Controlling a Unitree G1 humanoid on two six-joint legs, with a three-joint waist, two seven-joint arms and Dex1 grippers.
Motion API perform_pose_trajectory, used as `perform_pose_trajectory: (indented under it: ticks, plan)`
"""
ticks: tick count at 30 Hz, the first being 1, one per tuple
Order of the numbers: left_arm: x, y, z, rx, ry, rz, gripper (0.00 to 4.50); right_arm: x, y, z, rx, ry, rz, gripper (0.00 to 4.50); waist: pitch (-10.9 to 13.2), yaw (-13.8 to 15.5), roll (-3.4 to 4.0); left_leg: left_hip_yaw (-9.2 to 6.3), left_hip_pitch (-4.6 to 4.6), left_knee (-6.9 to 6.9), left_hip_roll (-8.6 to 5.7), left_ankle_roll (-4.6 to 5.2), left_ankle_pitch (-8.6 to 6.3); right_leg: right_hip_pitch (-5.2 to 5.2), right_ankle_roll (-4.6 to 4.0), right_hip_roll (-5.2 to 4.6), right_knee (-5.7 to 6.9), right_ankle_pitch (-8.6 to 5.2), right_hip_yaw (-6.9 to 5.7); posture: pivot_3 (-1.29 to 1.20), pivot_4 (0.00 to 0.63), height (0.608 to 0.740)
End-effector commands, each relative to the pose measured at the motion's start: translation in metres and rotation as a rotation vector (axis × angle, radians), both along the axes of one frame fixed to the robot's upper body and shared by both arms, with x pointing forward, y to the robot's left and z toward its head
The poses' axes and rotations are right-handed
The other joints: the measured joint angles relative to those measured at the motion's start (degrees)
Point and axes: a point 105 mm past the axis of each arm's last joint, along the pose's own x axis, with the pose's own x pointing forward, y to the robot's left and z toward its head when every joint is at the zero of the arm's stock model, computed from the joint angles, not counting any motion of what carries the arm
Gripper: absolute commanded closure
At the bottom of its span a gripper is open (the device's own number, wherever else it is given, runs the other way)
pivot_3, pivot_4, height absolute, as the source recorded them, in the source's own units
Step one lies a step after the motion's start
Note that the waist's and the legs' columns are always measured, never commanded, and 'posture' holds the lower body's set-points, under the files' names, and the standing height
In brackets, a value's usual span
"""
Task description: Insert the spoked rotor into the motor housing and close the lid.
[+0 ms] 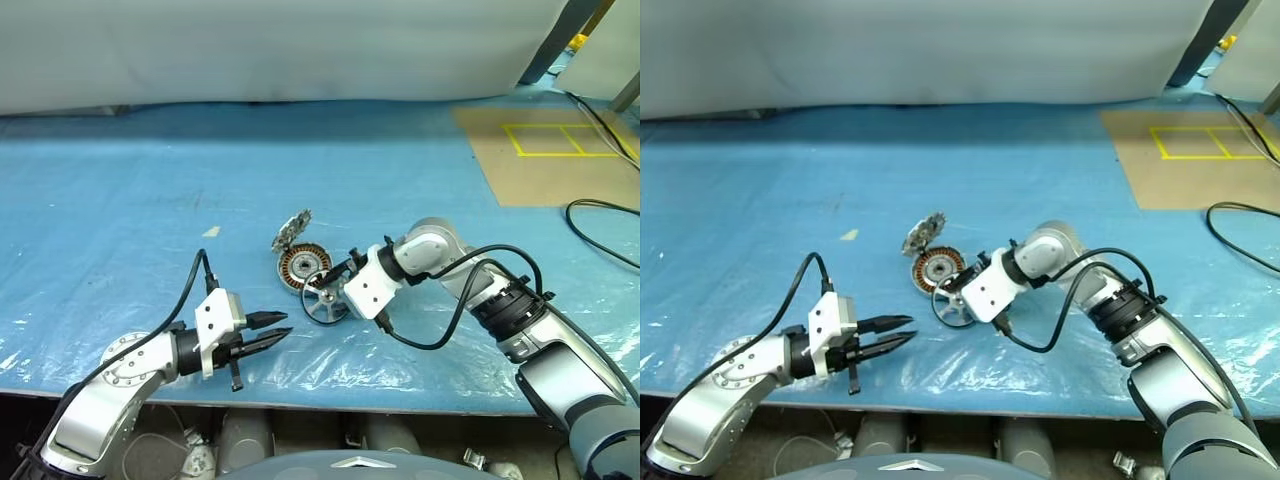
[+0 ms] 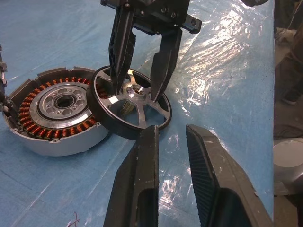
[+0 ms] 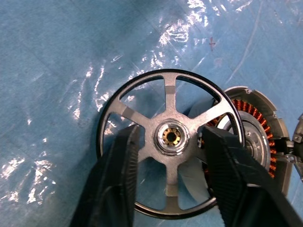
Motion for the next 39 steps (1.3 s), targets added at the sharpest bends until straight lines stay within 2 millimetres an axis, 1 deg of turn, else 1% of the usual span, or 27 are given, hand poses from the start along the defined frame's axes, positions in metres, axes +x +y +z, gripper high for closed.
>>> perform_pose_trajectory:
  ticks: [1,8,10,13,19,22,25,26,29,31,33,37,39]
  plan:
    - [0.001,-0.005,0.007,-0.014,-0.036,-0.014,3.54,-0.004,0.007,0.006,0.014,-0.023,0.034,3.27,0.00,-0.01,0.00,0.00,0.01,0.00,0.00,0.00,0.00,0.00,0.00,0.00,0.02,0.00,0.00,0.00,0.150,0.740]
    - [0.002,-0.005,0.006,-0.015,-0.037,-0.012,3.54,-0.006,0.009,0.015,0.059,0.005,0.006,3.27,0.00,0.00,0.00,0.01,0.01,0.02,0.00,0.00,0.00,-0.03,-0.02,0.00,0.07,-0.01,0.02,0.00,0.150,0.740]
    - [0.003,-0.006,0.007,-0.018,-0.040,-0.013,3.54,-0.005,0.010,0.021,0.081,0.028,-0.015,3.27,0.00,0.01,0.00,0.01,-0.01,0.02,0.00,0.00,0.00,-0.05,-0.02,0.00,0.08,-0.01,0.02,0.00,0.150,0.740]
    - [0.006,-0.005,0.010,-0.025,-0.048,-0.013,3.54,-0.004,0.012,0.035,0.151,0.088,-0.065,3.27,0.00,0.00,0.00,0.01,-0.01,0.02,-0.01,0.00,0.00,-0.06,-0.02,0.00,0.09,-0.01,0.04,0.00,0.150,0.740]
    - [0.012,0.004,0.013,-0.012,-0.064,-0.009,3.54,-0.011,0.002,0.069,0.304,0.275,-0.155,3.27,0.00,0.17,0.00,0.02,-0.01,0.02,-0.01,0.00,0.00,-0.08,-0.02,0.00,0.11,-0.01,0.04,0.00,0.150,0.740]
    - [0.015,0.010,0.014,0.003,-0.071,-0.002,3.54,-0.013,0.000,0.083,0.394,0.364,-0.192,3.27,0.00,0.20,0.00,0.02,0.00,0.02,-0.02,0.00,0.00,-0.07,-0.02,0.00,0.11,-0.01,0.05,0.00,0.150,0.740]
    - [0.019,0.015,0.016,0.013,-0.077,0.009,3.54,-0.008,0.002,0.096,0.514,0.485,-0.256,3.27,0.00,0.06,0.00,0.02,0.01,0.02,-0.01,0.00,0.00,-0.07,-0.02,0.01,0.12,-0.02,0.05,0.00,0.150,0.740]
    - [0.020,0.017,0.017,0.015,-0.079,0.013,3.54,-0.004,0.002,0.099,0.555,0.564,-0.292,3.27,0.00,-0.01,0.00,0.02,0.02,0.02,-0.02,0.00,0.00,-0.08,-0.02,0.01,0.13,-0.01,0.05,0.00,0.150,0.740]
    - [0.023,0.019,0.021,0.012,-0.086,0.026,3.54,0.009,-0.002,0.102,0.672,0.771,-0.396,3.27,0.00,0.15,0.00,0.02,0.03,0.02,-0.02,-0.01,0.01,-0.08,-0.03,0.00,0.13,-0.02,0.06,0.00,0.150,0.740]
    - [0.023,0.021,0.024,0.009,-0.088,0.033,3.54,0.013,-0.003,0.102,0.732,0.895,-0.435,3.27,0.00,0.21,0.00,0.02,0.02,0.02,-0.03,-0.02,0.01,-0.07,-0.03,0.00,0.13,-0.02,0.06,0.00,0.150,0.740]
    - [0.023,0.022,0.025,0.009,-0.087,0.035,3.54,0.013,-0.002,0.100,0.754,0.963,-0.455,3.27,0.00,0.30,0.00,0.02,0.00,0.02,-0.04,-0.05,0.03,-0.08,-0.03,-0.01,0.12,-0.02,0.06,0.00,0.150,0.740]
    - [0.022,0.024,0.027,0.010,-0.084,0.040,3.54,0.012,0.001,0.087,0.761,1.046,-0.483,3.27,0.00,0.35,0.00,0.02,-0.02,-0.02,-0.03,-0.23,0.13,-0.10,-0.05,0.00,0.11,-0.03,0.05,0.00,0.150,0.740]
    - [0.024,0.024,0.028,0.013,-0.085,0.041,3.54,0.013,0.001,0.072,0.739,1.069,-0.518,3.27,0.00,0.35,0.00,0.02,-0.04,-0.03,-0.03,-0.24,0.13,-0.13,-0.05,0.00,0.11,-0.03,0.04,0.00,0.150,0.740]
